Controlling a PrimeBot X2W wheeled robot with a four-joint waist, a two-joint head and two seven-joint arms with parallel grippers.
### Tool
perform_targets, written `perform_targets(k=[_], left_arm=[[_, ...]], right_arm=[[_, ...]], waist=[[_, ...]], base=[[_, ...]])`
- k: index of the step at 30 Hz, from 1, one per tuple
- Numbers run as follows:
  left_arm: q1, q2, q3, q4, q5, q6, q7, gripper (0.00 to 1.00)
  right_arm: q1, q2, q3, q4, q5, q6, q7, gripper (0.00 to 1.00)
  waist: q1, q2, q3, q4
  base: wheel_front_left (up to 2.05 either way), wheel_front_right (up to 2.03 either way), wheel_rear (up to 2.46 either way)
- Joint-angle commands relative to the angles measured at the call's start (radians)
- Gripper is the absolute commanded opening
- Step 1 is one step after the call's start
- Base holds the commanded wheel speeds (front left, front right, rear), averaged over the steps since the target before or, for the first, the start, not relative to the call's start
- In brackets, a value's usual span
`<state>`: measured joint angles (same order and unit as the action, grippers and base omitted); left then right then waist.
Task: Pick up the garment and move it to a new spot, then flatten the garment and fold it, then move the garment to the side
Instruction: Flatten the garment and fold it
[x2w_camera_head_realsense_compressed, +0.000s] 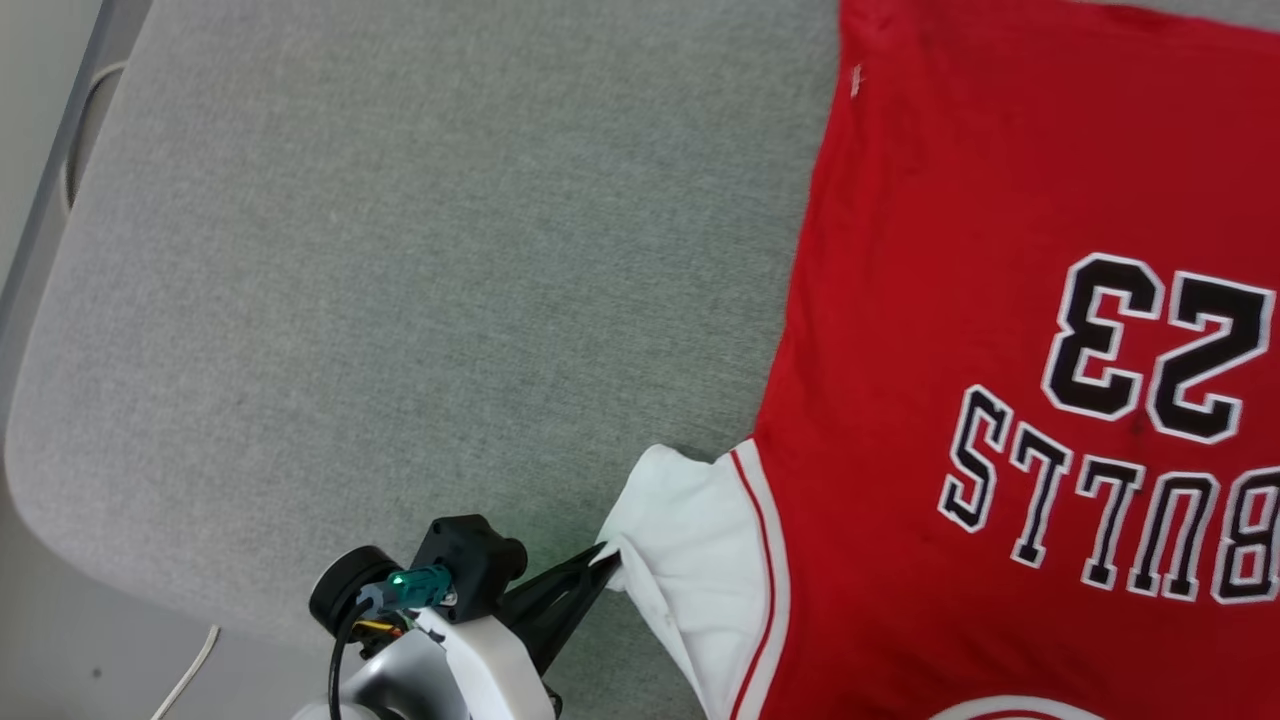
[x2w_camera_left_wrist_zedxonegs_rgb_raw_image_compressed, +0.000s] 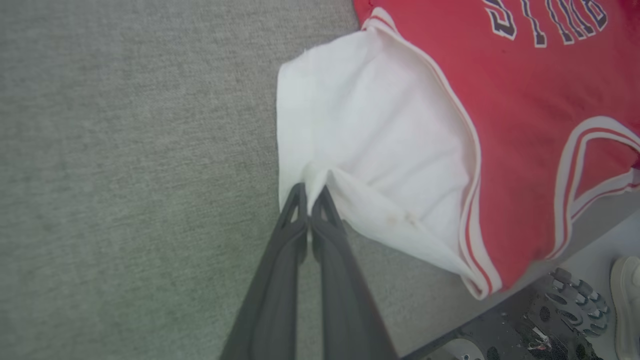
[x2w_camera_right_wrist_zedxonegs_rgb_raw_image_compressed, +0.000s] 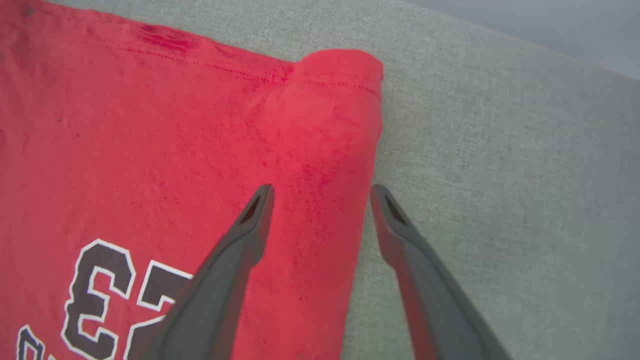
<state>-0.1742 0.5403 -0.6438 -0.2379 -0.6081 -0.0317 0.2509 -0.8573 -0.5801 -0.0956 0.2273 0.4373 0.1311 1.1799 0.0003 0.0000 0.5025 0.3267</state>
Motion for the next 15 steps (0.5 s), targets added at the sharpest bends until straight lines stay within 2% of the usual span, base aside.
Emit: perform_targets(k=[1,7,14,15], left_arm=[[-0.017,-0.009,-0.003,-0.003,0.003,-0.004,-0.005,0.0],[-0.034,-0.026,-0.01,-0.004,0.002,-0.009,-0.015,0.0],[-0.048,-0.045,-0.018,0.008,0.006,-0.011,-0.027,0.0],[-0.051,-0.047,-0.019,0.011,0.006,-0.011,-0.028,0.0]], right_arm=[[-0.023,0.004,-0.006,0.021,-0.014,-0.001,0.002,1.0],[-0.102,-0.007,0.01,0.119,-0.096,-0.001,0.002,1.0],[-0.082,-0.006,0.07,0.207,-0.12,-0.001,-0.004,1.0],[-0.075,-0.007,0.076,0.217,-0.118,-0.001,0.0,0.42]], waist=[[-0.0003,0.0,0.046,0.046],[-0.0003,0.0,0.083,0.081],[-0.0003,0.0,0.098,0.098],[-0.0003,0.0,0.098,0.099]], base=[[0.0,0.0,0.0],[0.0,0.0,0.0],[0.0,0.0,0.0],[0.0,0.0,0.0]])
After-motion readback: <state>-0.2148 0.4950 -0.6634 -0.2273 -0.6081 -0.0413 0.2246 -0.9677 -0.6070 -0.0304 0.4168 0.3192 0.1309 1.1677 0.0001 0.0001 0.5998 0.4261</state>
